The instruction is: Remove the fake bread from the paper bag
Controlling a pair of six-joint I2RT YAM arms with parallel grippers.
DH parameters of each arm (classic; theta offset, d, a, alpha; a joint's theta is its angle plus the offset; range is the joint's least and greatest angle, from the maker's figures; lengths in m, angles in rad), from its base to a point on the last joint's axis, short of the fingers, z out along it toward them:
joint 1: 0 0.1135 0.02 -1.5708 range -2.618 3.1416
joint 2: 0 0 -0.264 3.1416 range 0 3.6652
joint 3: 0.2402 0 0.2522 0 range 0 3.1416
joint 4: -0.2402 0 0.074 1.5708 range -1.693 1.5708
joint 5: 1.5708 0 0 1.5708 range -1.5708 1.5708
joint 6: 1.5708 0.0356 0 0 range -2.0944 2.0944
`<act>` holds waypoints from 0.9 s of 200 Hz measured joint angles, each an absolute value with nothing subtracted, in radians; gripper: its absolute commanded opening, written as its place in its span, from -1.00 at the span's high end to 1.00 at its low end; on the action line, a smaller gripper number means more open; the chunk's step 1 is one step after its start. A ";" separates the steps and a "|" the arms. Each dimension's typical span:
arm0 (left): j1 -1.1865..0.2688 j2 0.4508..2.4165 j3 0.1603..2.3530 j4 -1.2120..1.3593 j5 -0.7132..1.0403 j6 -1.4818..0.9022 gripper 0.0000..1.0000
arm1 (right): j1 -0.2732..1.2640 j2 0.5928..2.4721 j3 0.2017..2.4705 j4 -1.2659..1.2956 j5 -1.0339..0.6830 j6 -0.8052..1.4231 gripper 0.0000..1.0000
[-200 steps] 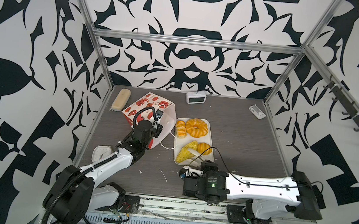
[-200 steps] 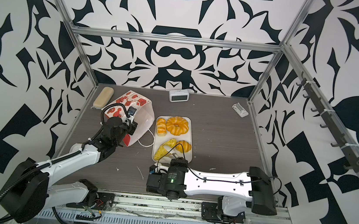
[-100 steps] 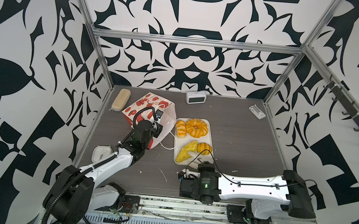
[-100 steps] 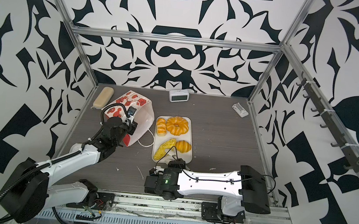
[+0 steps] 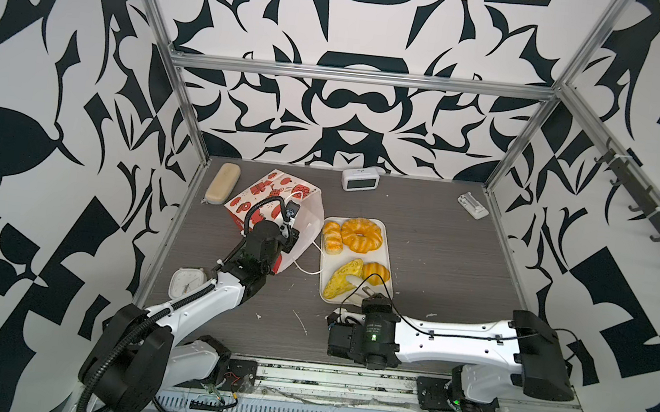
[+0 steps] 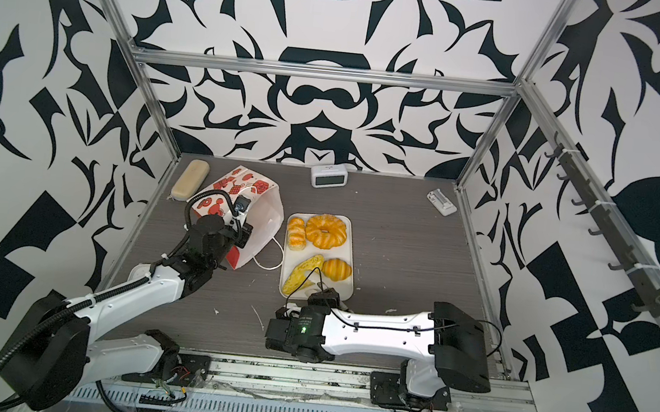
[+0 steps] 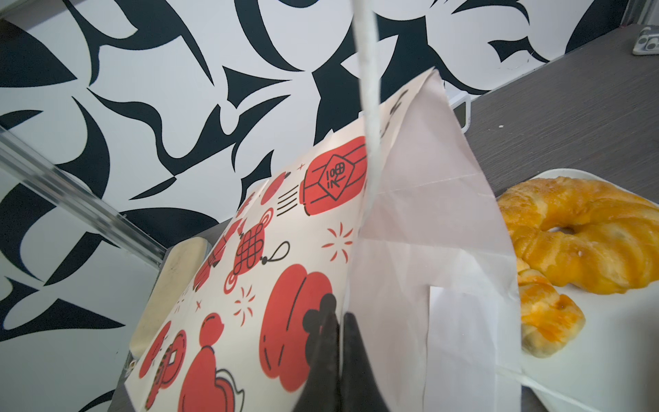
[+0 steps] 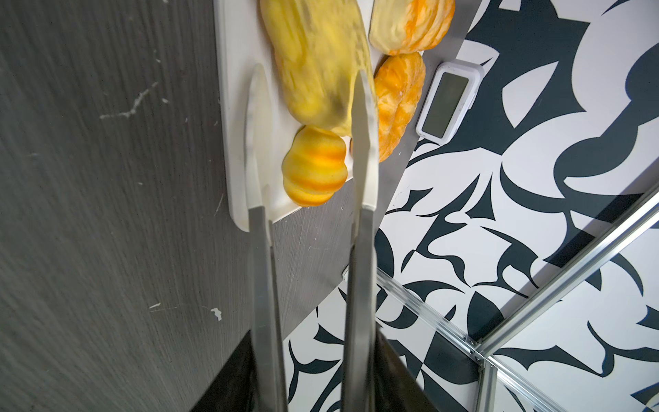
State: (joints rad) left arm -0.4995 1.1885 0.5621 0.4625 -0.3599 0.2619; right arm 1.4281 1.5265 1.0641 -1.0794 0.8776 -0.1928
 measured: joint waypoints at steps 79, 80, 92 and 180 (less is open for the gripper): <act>-0.498 1.188 0.562 0.468 -0.360 0.262 0.92 | 1.382 1.537 1.034 -0.997 0.899 -0.266 0.02; -0.498 1.188 0.562 0.468 -0.360 0.262 0.92 | 1.381 1.538 1.034 -0.996 0.899 -0.266 0.02; -0.498 1.188 0.562 0.468 -0.360 0.262 0.92 | 1.373 1.546 1.032 -0.983 0.905 -0.274 0.04; -0.497 1.188 0.561 0.469 -0.360 0.262 0.92 | 1.335 1.578 1.028 -0.965 0.941 -0.314 0.51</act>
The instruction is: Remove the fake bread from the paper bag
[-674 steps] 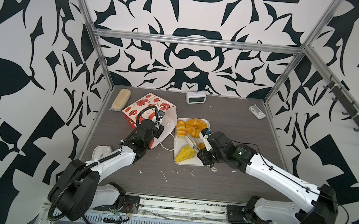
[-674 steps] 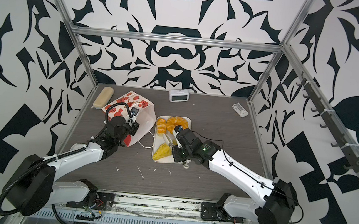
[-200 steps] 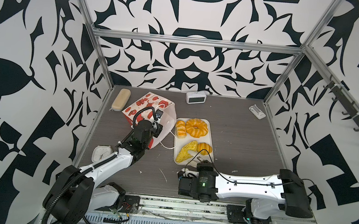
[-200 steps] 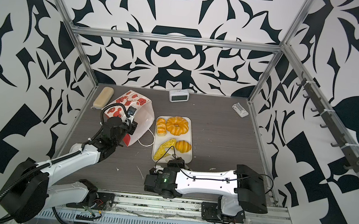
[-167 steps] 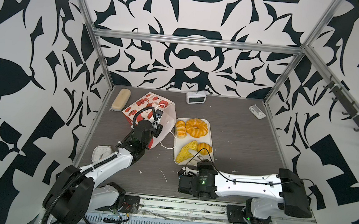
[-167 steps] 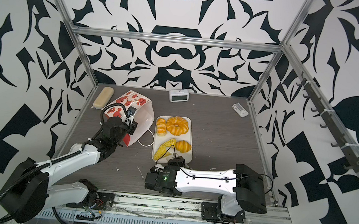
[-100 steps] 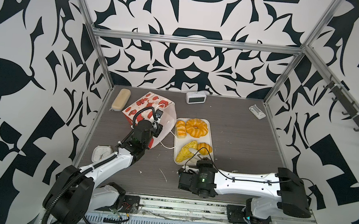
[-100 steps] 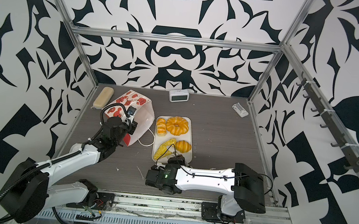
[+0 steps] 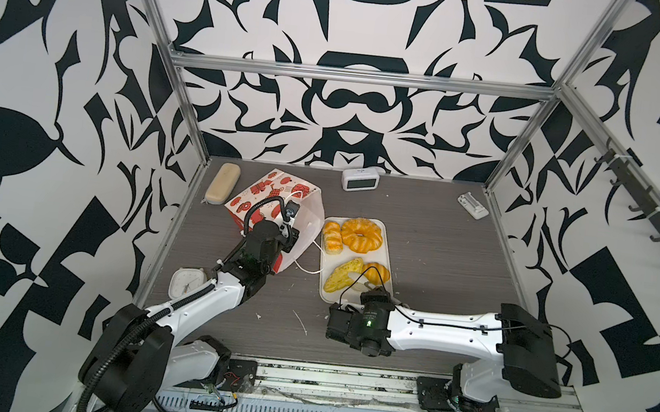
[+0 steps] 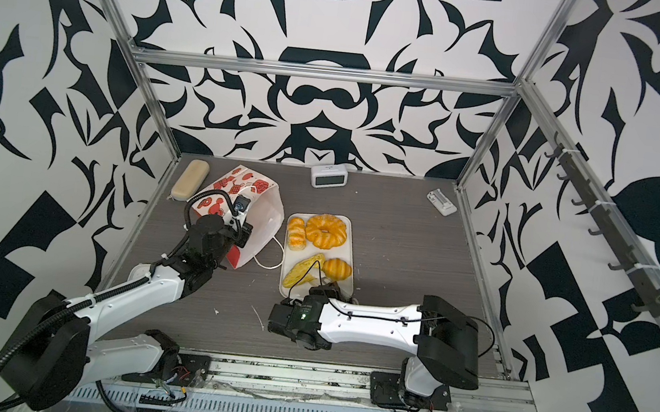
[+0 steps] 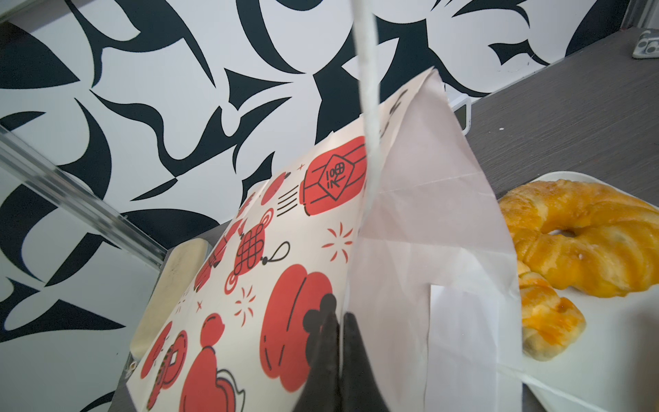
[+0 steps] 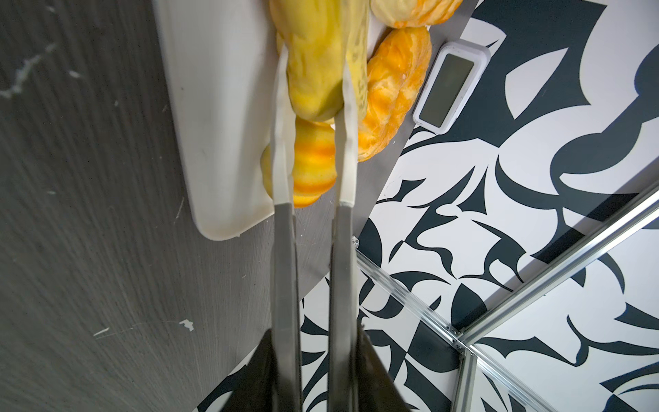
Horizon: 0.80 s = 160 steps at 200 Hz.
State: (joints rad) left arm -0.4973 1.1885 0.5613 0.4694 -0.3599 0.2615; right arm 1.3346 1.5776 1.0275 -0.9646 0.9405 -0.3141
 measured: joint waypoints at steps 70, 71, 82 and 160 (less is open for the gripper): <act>-0.495 1.188 0.544 0.484 -0.360 0.262 0.92 | 1.335 1.579 1.093 -1.068 0.913 -0.305 0.59; -0.495 1.188 0.544 0.484 -0.360 0.262 0.92 | 1.335 1.579 1.094 -1.072 0.912 -0.306 0.59; -0.495 1.188 0.544 0.484 -0.360 0.262 0.92 | 1.335 1.579 1.110 -1.099 0.902 -0.303 0.61; -0.493 1.188 0.538 0.496 -0.360 0.259 0.92 | 1.336 1.579 1.164 -1.159 0.909 -0.339 0.58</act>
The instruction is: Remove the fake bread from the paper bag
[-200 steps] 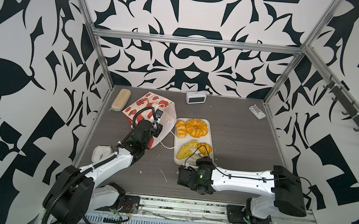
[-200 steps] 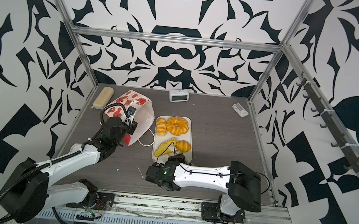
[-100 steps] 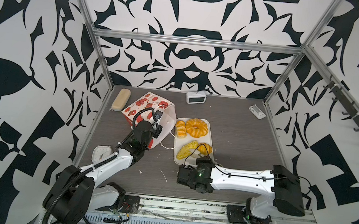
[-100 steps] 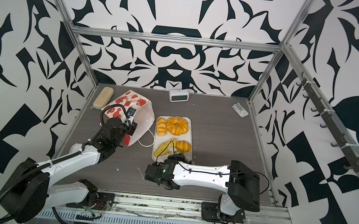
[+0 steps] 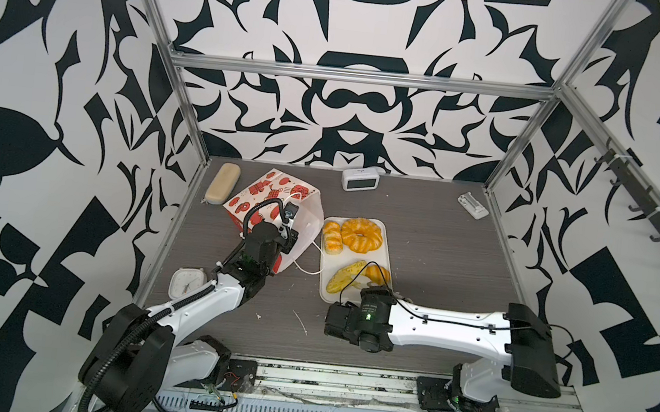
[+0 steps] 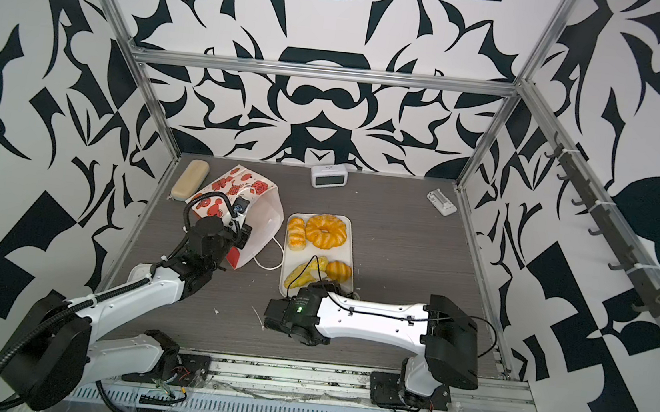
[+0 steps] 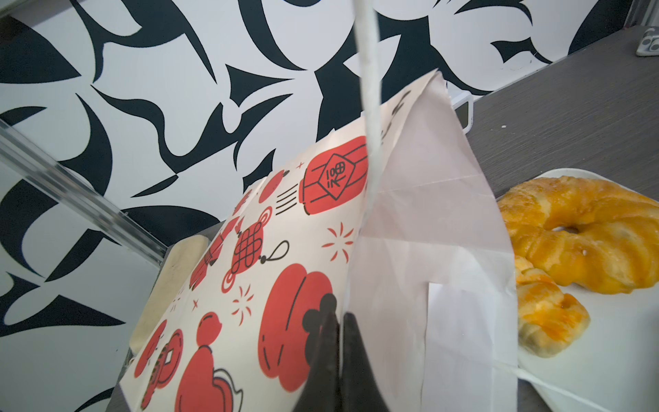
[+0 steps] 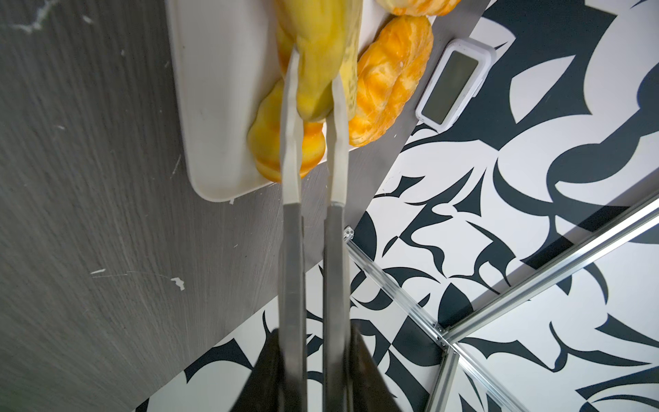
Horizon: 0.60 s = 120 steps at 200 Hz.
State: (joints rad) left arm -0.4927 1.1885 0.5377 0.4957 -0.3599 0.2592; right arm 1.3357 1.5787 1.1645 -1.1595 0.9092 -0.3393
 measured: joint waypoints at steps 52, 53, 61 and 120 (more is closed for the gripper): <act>-0.493 1.188 0.535 0.498 -0.360 0.258 0.92 | 1.336 1.579 1.177 -1.073 0.933 -0.456 0.60; -0.493 1.188 0.535 0.498 -0.360 0.258 0.92 | 1.336 1.579 1.180 -1.074 0.932 -0.459 0.60; -0.493 1.186 0.533 0.498 -0.360 0.258 0.92 | 1.336 1.579 1.194 -1.085 0.928 -0.471 0.60; -0.485 1.180 0.529 0.517 -0.359 0.254 0.92 | 1.335 1.586 1.312 -1.193 0.833 -0.518 0.62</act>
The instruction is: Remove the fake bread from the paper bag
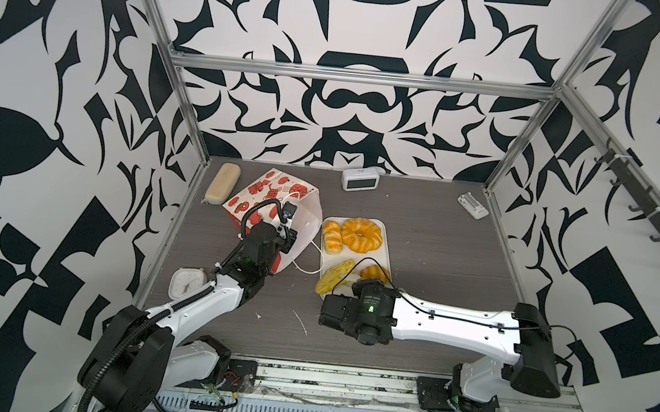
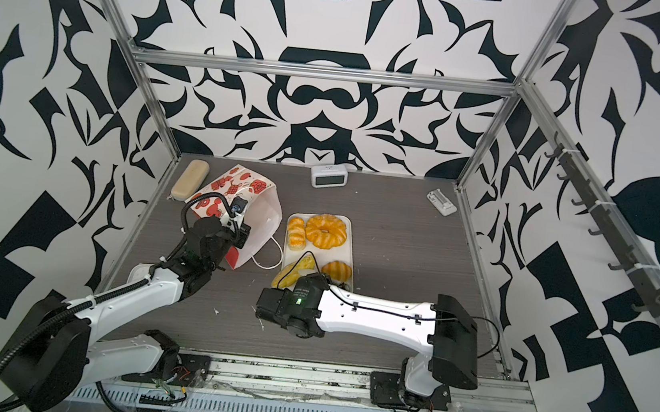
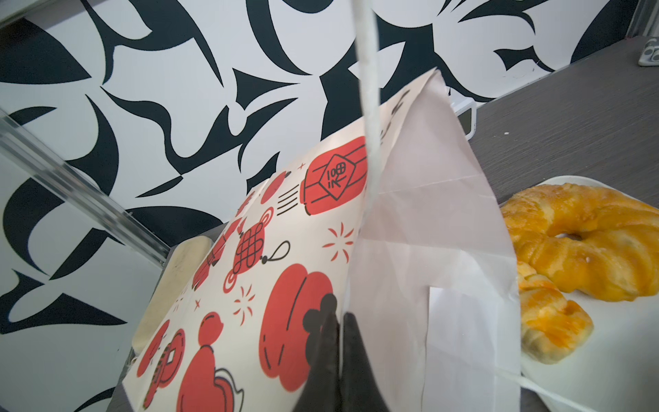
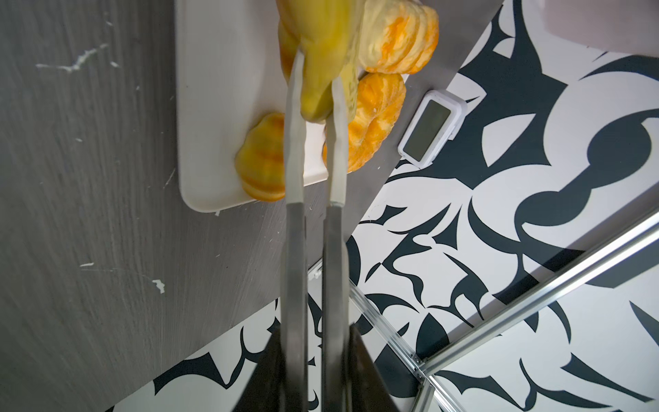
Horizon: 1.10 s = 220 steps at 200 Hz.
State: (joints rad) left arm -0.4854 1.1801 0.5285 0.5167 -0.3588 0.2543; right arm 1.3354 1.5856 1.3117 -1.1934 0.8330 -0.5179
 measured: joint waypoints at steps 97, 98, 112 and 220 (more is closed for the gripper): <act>-0.481 1.177 0.505 0.530 -0.358 0.252 0.92 | 1.301 1.688 1.377 -1.271 0.736 -0.535 0.63; -0.481 1.177 0.505 0.530 -0.358 0.252 0.92 | 1.301 1.689 1.377 -1.271 0.736 -0.536 0.63; -0.480 1.177 0.503 0.532 -0.357 0.251 0.92 | 1.293 1.700 1.380 -1.272 0.737 -0.541 0.62; -0.478 1.177 0.503 0.536 -0.353 0.250 0.92 | 1.237 1.731 1.406 -1.258 0.748 -0.580 0.20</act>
